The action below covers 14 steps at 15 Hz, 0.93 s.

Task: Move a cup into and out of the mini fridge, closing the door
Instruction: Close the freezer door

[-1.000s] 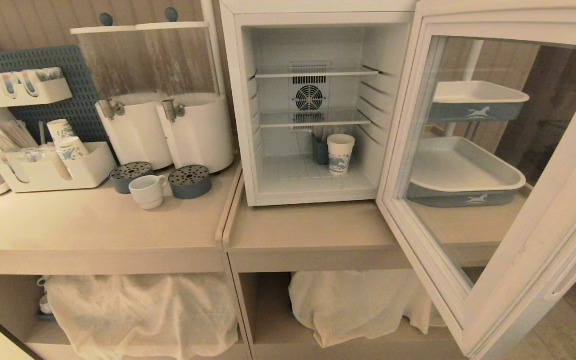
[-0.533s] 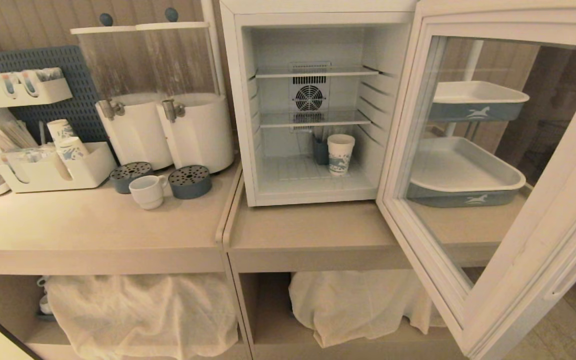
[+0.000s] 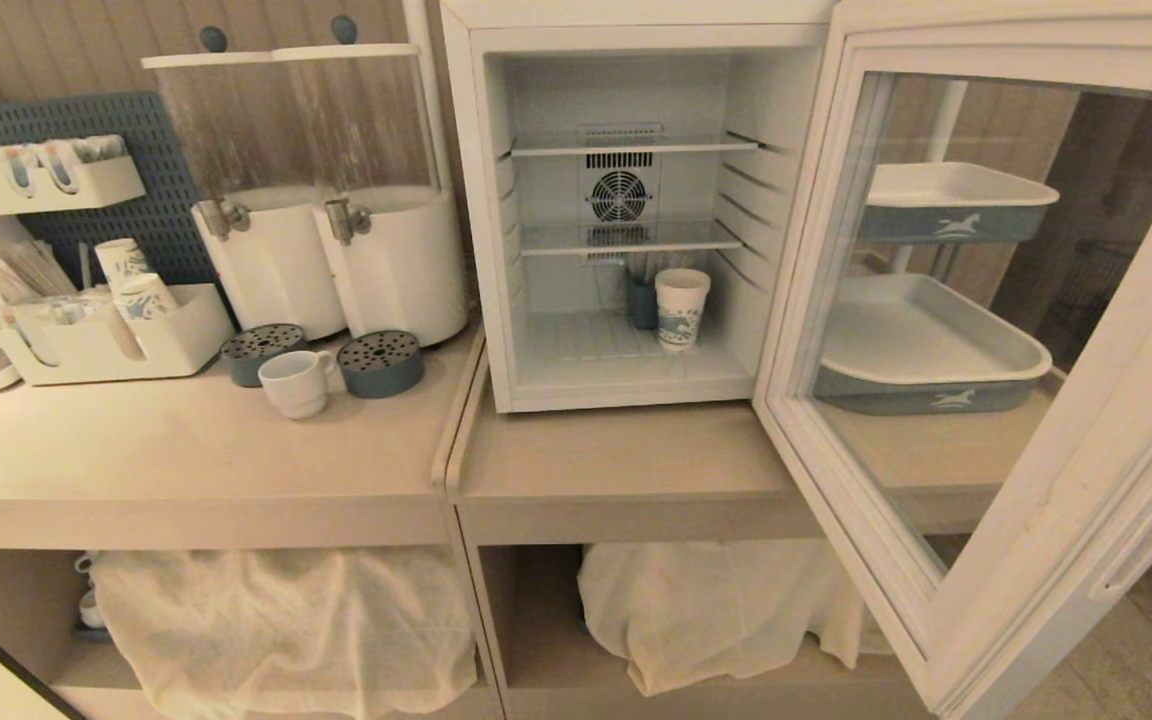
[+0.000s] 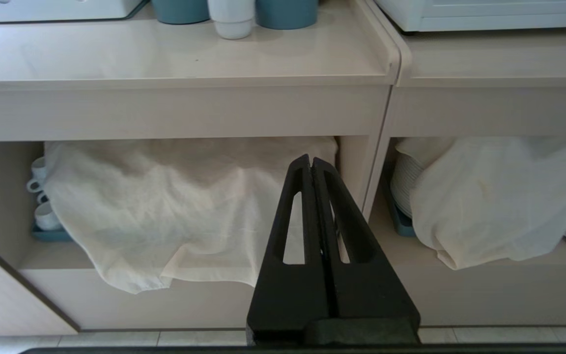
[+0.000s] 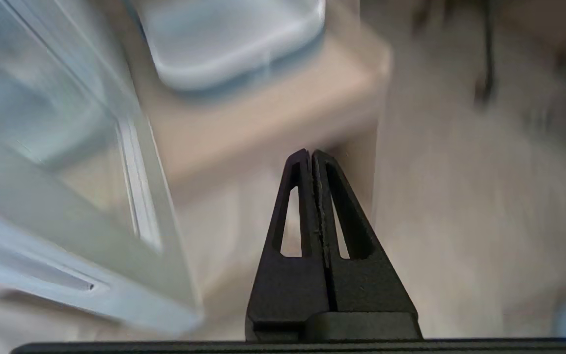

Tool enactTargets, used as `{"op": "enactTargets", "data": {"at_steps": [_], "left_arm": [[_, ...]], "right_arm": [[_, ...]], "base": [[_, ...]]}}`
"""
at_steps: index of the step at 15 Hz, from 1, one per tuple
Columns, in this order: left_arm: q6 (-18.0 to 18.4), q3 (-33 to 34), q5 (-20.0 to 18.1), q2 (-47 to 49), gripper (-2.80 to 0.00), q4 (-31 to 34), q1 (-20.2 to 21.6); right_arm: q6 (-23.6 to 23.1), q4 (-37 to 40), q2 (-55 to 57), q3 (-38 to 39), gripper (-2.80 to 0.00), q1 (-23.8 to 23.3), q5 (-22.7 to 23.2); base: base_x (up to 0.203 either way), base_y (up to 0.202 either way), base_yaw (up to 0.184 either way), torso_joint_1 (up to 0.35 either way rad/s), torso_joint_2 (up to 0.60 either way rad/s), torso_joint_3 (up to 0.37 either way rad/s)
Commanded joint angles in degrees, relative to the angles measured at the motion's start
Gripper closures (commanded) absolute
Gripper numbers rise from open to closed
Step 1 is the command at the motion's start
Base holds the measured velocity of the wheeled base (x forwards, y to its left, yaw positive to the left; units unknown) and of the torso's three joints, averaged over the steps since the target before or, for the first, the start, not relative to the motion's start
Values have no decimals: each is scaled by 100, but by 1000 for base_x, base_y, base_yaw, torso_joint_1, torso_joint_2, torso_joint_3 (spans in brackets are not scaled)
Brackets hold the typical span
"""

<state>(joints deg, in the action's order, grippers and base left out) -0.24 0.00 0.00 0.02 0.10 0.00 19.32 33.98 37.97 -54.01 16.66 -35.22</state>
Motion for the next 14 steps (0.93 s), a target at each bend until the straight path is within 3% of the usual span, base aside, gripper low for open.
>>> {"op": "enactTargets", "data": {"at_steps": [1, 2, 4, 7, 9, 10, 12, 13, 14], "left_arm": [[-2, 0, 0, -2, 0, -1, 0], [-11, 0, 0, -2, 0, -1, 0], [-11, 9, 0, -2, 0, -1, 0], [-11, 5, 0, -2, 0, -1, 0], [-11, 6, 0, -2, 0, -2, 0], [-12, 8, 0, -2, 0, -1, 0], [-20, 9, 0, 0, 0, -1, 0], [-20, 9, 0, -2, 0, -1, 0], [-20, 9, 9, -2, 0, -1, 0]], "right_arm": [[519, 191, 1056, -71, 0, 7, 27], [677, 169, 1433, -87, 0, -213, 221], [480, -105, 1784, -74, 0, -1294, 1229], [-609, -879, 2224, 128, 0, -3845, 4164], [-1725, -1538, 2825, 357, 0, -5182, 6747], [-2250, -1858, 3162, 491, 0, -5483, 7761], [-3111, -2712, 3611, 875, 0, -5649, 9556], [-3319, -3229, 3808, 1044, 0, -5676, 10262], [-3435, -3554, 3950, 1142, 0, -5620, 10606]], "base": [[0, 0, 0, 0, 0, 0], [0, 0, 0, 0, 0, 0], [0, 0, 0, 0, 0, 0], [0, 0, 0, 0, 0, 0], [0, 0, 0, 0, 0, 0], [0, 0, 0, 0, 0, 0], [0, 0, 0, 0, 0, 0], [0, 0, 0, 0, 0, 0], [0, 0, 0, 0, 0, 0]]}}
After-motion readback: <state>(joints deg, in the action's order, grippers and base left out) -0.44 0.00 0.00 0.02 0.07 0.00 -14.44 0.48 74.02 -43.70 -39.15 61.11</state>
